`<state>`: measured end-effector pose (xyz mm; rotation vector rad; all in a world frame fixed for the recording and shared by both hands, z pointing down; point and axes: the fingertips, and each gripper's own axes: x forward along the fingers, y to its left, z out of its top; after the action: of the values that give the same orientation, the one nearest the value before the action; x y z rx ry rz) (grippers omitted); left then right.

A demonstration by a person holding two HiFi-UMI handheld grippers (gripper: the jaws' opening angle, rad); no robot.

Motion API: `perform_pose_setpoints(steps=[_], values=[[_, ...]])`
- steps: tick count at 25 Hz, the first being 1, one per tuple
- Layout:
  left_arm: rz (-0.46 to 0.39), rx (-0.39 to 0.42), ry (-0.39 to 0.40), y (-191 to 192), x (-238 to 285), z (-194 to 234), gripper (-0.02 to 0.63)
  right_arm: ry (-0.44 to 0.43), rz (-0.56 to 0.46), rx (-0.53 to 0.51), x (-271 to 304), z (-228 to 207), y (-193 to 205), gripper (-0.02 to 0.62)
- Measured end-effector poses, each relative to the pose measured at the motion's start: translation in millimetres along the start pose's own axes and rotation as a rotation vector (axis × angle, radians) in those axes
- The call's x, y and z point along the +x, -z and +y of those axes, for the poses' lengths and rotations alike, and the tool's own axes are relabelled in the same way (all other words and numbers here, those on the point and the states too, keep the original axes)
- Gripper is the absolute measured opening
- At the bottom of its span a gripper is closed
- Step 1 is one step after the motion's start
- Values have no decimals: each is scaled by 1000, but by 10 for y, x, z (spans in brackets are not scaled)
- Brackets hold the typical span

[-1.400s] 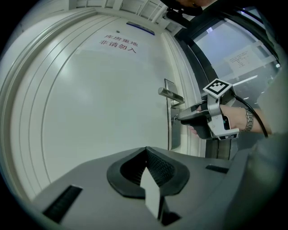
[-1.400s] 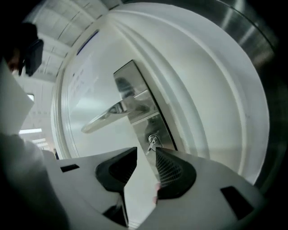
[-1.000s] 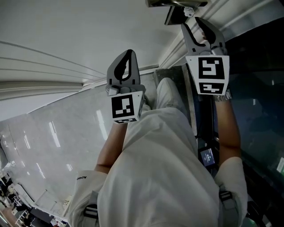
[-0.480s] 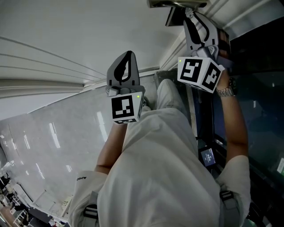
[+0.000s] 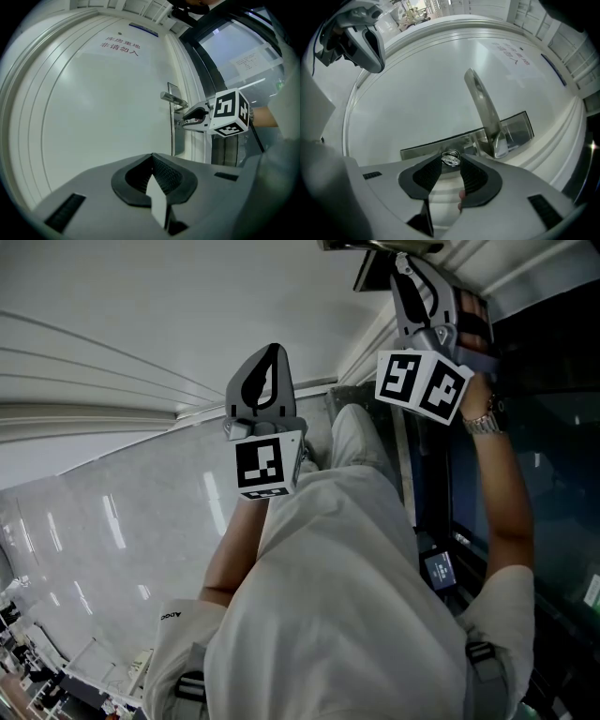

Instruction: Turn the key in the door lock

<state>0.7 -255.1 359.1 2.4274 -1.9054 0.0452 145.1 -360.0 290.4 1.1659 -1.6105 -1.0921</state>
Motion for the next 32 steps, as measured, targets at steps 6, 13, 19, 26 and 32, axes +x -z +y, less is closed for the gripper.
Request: perform_pose_setpoints(steps=[6, 13, 19, 26, 32], values=[[0, -2, -5, -9, -1, 56, 6, 14, 7, 57, 48, -15, -8, 126], [2, -1, -5, -14, 24, 55, 6, 37, 6, 72, 65, -29, 6, 126], [-5, -6, 1, -38, 59, 40, 6, 46, 12, 121, 97, -36, 6, 121], [13, -6, -5, 12, 39, 78, 6, 39, 22, 181, 92, -62, 5, 113], [6, -6, -9, -23, 33, 75, 6, 73, 38, 191, 95, -79, 53, 14]])
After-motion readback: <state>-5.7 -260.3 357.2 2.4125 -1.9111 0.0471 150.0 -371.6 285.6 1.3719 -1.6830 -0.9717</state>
